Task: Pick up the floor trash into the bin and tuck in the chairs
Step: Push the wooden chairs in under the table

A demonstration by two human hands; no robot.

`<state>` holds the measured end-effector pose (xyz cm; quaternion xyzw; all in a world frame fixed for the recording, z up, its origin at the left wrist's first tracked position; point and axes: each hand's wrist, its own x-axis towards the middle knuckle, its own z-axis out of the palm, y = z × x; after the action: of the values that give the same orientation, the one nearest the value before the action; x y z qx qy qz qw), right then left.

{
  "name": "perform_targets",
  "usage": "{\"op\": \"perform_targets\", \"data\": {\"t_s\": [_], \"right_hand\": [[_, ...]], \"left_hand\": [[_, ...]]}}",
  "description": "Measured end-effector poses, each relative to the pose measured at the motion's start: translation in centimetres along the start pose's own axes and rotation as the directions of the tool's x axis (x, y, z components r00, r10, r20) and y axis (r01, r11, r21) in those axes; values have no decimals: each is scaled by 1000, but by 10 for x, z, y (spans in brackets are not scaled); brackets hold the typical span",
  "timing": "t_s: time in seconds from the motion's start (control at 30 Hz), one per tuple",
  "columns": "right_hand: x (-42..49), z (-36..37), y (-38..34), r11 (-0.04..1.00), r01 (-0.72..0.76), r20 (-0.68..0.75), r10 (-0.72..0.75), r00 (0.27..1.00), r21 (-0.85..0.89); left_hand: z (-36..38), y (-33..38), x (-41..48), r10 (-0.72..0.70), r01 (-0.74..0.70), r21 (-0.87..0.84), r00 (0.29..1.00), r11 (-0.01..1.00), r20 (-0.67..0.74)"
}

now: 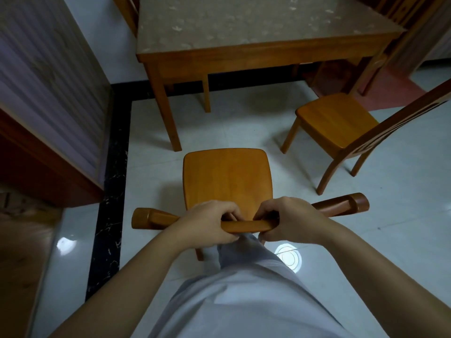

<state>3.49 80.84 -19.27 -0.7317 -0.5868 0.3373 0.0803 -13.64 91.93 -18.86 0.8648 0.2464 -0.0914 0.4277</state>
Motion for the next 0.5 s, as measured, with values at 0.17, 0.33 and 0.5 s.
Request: {"op": "perform_targets", "data": {"t_s": [0.17,0.33,0.5], "right_hand": [[11,-15,7,1000,-20,16,20,1000,-11],[43,-41,15,999,-36,-19,35,999,-38],[88,-81,31,998,-5,-3,5,1000,-64]], "left_hand": [[-8,1,19,-5,7,-52,999,999,34],[-32,-3,55,-29,32,-77,999,996,38],[-65,-6,103,-17,22,-110,999,994,37]]}}
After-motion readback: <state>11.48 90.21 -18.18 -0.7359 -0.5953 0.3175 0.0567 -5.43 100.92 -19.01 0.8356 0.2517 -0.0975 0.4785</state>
